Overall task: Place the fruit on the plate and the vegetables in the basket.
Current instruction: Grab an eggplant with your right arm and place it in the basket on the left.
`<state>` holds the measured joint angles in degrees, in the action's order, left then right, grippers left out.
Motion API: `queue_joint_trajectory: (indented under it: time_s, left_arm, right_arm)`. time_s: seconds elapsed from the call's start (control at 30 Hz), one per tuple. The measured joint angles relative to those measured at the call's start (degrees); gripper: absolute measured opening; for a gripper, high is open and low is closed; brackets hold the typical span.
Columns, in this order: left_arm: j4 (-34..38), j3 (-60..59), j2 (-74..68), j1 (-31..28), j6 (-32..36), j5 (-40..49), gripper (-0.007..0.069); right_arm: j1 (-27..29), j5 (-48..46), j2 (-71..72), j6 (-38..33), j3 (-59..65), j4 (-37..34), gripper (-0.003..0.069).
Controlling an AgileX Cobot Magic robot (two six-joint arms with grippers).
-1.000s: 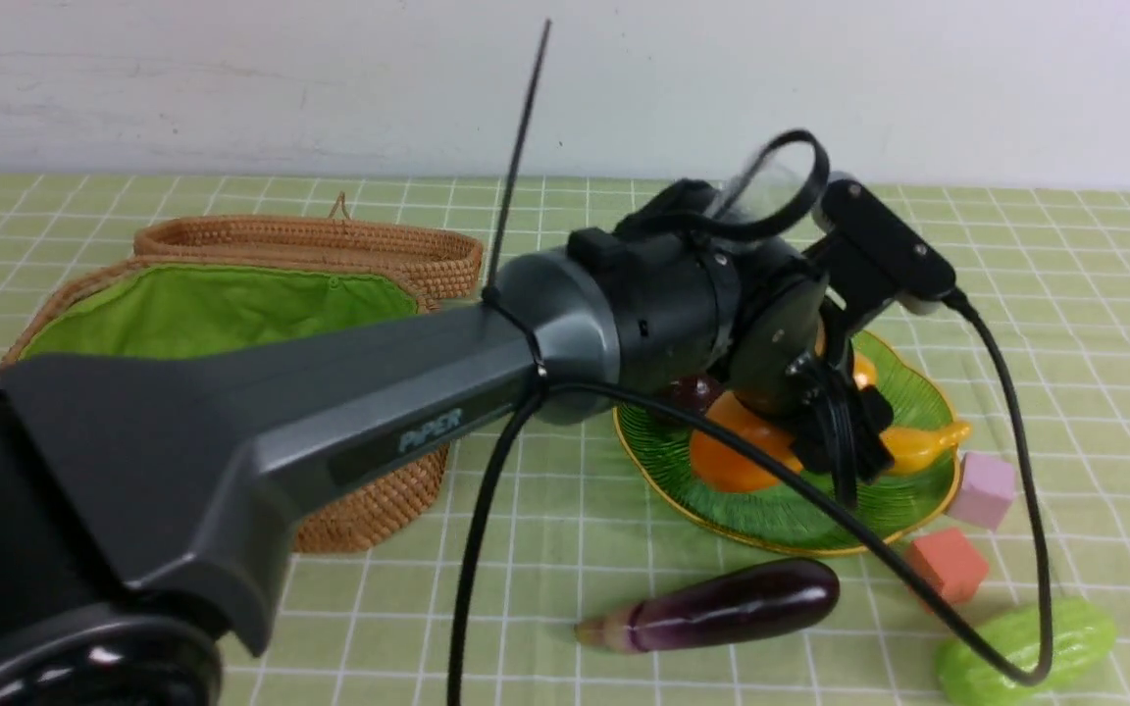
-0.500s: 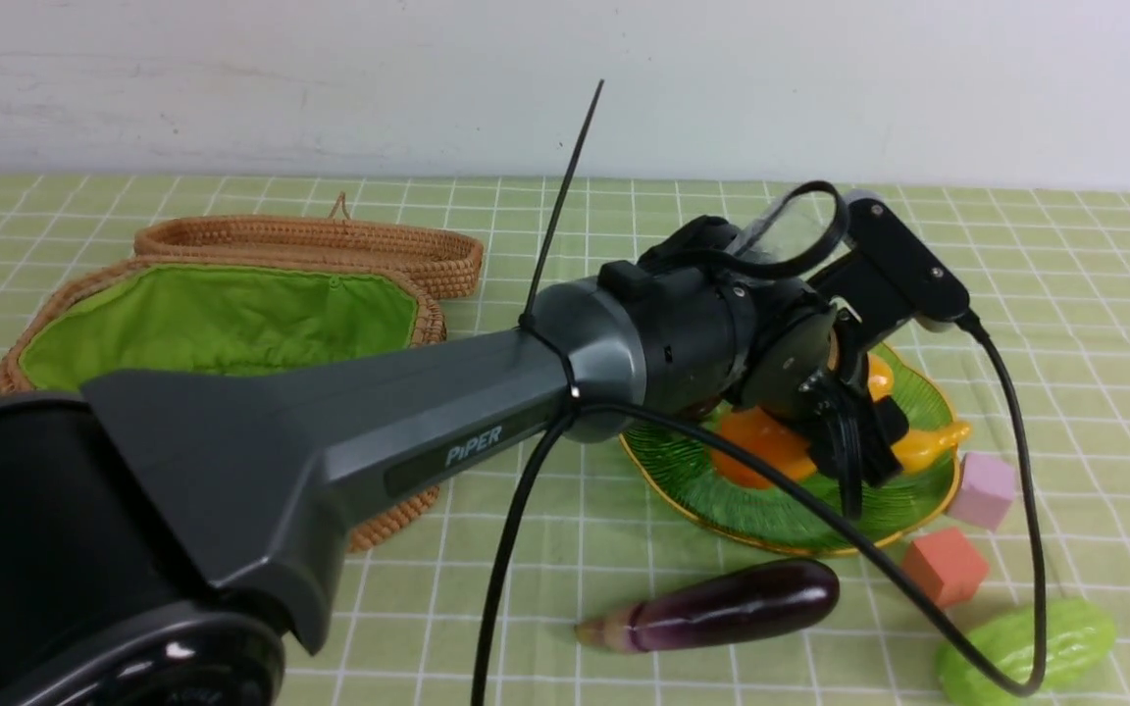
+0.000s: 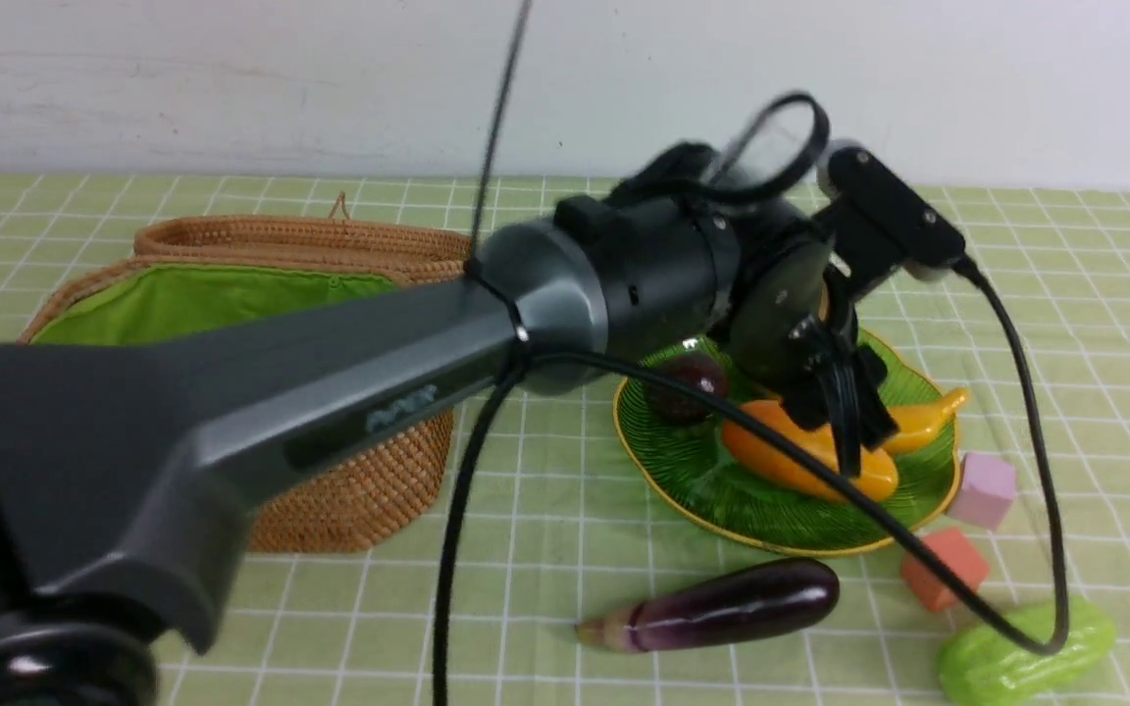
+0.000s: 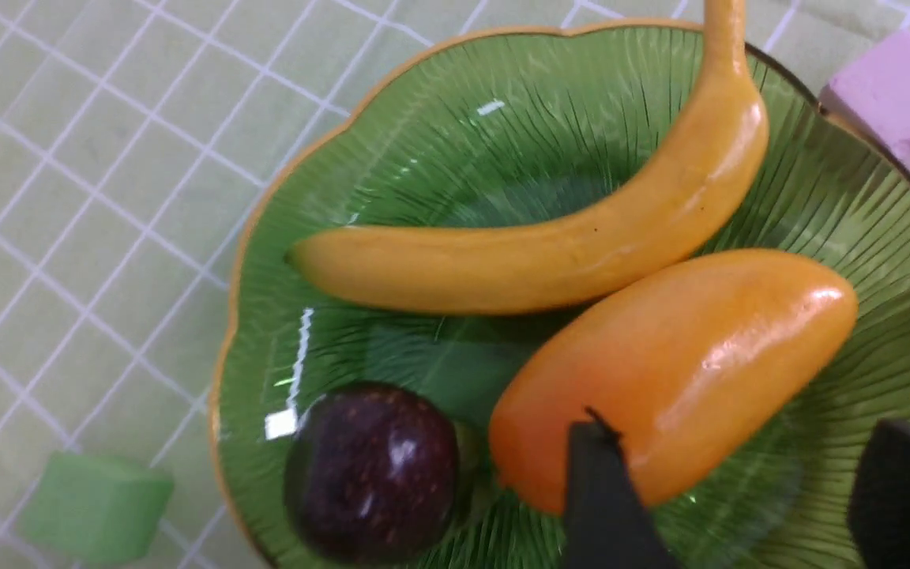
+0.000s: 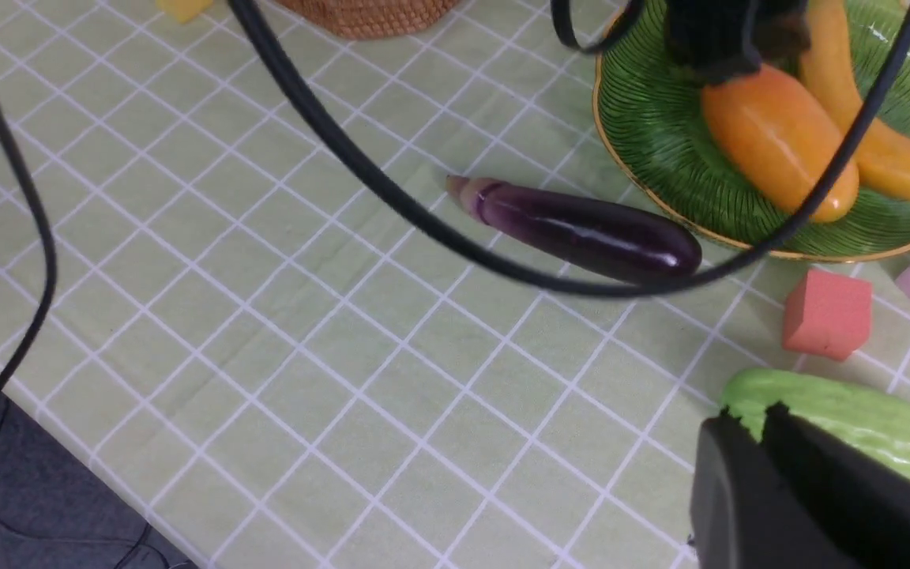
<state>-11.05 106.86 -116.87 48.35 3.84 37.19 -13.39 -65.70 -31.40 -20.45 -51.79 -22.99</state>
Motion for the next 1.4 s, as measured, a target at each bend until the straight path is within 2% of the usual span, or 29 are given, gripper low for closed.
queue_joint_trajectory:
  time_s: [0.1, 0.17, 0.27, 0.4, 0.53, 0.57, 0.6, 0.73, 0.9, 1.0, 1.03, 1.1, 1.13, 1.2, 1.23, 1.3, 1.33, 1.4]
  left_arm:
    - [-0.13, 0.06, 7.32, 0.00, -4.57, 6.09, 0.0059]
    - [-0.15, 0.06, 10.85, 0.00, -6.18, 9.96, -0.0010]
    - [-0.15, -2.23, 18.15, 0.00, -7.92, 15.90, -0.0013]
    - [-0.15, -10.02, 26.28, 0.00, -10.57, 16.27, -0.0013]
    - [1.25, -29.75, 44.90, 0.00, -16.29, 11.74, -0.0013]
    - [1.25, -30.66, 44.90, 0.00, -16.50, 11.74, -0.0013]
    - [1.35, -37.79, 52.17, 0.00, -18.42, 9.61, -0.0013]
    - [1.53, -53.46, 66.67, 0.00, -22.53, 4.19, -0.0013]
    - [1.30, -62.52, 78.15, 0.00, -25.52, 1.55, -0.0013]
    - [0.42, -67.44, 84.88, 0.00, -27.09, 0.90, -0.0013]
    - [0.42, -67.60, 85.15, 0.00, -27.15, 0.91, -0.0013]
    - [0.49, -68.96, 88.20, 0.00, -27.30, 0.98, -0.0013]
    - [0.58, -68.99, 88.20, 0.00, -27.35, 0.98, -0.0013]
    - [1.28, -69.09, 89.44, 0.00, -27.35, 0.91, -0.0013]
    - [1.29, -69.09, 89.50, 0.00, -27.35, 0.91, -0.0013]
    - [1.77, -69.09, 89.58, 0.00, -27.35, 0.99, -0.0013]
    - [1.77, -69.09, 89.58, 0.00, -27.35, 0.99, -0.0013]
    - [2.48, -69.16, 89.58, 0.00, -27.35, 1.18, -0.0013]
  right_arm:
    - [0.00, 0.48, 0.00, 0.00, 0.00, -0.91, 0.0055]
    - [0.00, 0.48, 0.00, 0.00, 0.00, -1.35, 0.0055]
    - [0.00, 1.54, -0.69, 0.00, 0.00, -2.55, 0.0055]
    - [0.00, 2.00, -3.46, -0.05, -0.06, -4.81, 0.0055]
    - [0.00, 2.75, -11.44, -2.02, -0.06, -8.70, 0.0055]
    - [0.00, 2.75, -11.79, -2.02, -0.06, -8.70, 0.0055]
    - [0.00, 4.06, -14.61, -3.42, -0.06, -10.65, 0.0055]
    - [0.00, 6.26, -21.94, -7.55, -0.93, -16.97, 0.0055]
    - [-3.31, 6.55, -30.59, -9.81, -4.49, -19.10, 0.0055]
    - [-11.74, 7.28, -38.69, -10.24, -11.63, -13.94, 0.0055]
    - [-12.29, 7.35, -39.15, -10.30, -12.05, -13.44, 0.0055]
    - [-18.93, 7.09, -44.95, -11.93, -16.61, -4.84, 0.0060]
    - [-19.38, 7.03, -45.38, -11.93, -16.93, -4.04, 0.0062]
    - [-23.72, 5.89, -50.35, -15.53, -19.83, 5.84, 0.0092]
    - [-24.25, 5.89, -51.12, -16.17, -19.96, 6.51, 0.0097]
    - [-26.74, 6.19, -56.56, -20.83, -20.66, 12.95, 0.0184]
    - [-26.82, 6.25, -56.96, -21.20, -20.65, 13.21, 0.0192]
    - [-27.33, 6.95, -61.40, -24.40, -20.65, 14.90, 0.0309]
